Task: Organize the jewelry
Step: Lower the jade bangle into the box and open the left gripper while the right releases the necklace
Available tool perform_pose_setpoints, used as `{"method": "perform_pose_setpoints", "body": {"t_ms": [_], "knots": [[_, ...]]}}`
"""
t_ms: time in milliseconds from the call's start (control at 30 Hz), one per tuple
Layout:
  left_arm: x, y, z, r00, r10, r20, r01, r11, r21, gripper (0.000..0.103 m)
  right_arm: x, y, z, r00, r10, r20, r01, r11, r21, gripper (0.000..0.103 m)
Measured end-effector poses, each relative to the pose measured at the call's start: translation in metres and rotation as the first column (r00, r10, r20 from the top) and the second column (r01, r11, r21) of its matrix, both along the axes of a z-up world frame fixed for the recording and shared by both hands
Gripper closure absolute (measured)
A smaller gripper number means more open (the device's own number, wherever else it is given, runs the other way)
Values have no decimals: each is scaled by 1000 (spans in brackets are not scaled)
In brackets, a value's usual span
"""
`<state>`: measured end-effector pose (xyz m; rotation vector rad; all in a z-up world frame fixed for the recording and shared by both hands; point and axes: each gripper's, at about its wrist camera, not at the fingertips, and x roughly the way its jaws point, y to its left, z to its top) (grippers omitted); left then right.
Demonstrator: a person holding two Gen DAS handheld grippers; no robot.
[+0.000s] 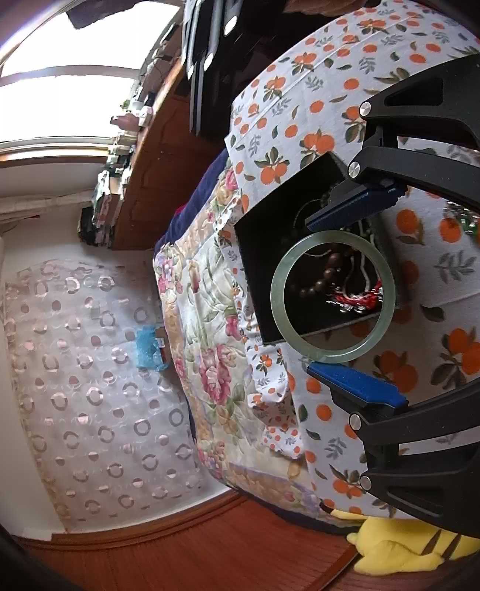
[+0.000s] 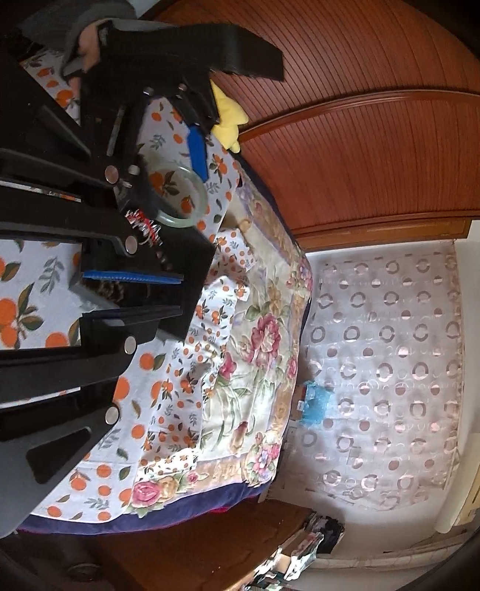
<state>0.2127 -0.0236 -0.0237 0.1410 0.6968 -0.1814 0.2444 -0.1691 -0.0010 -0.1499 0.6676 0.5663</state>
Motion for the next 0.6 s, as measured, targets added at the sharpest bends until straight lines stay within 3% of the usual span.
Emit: {"method": "perform_pose_setpoints", "body": {"t_ms": [600], "knots": [[42,-18,-16,999,18,-36,-16,999,52,34,-19,-53,-44,999,-45,-31,45,999,-14,90]]}}
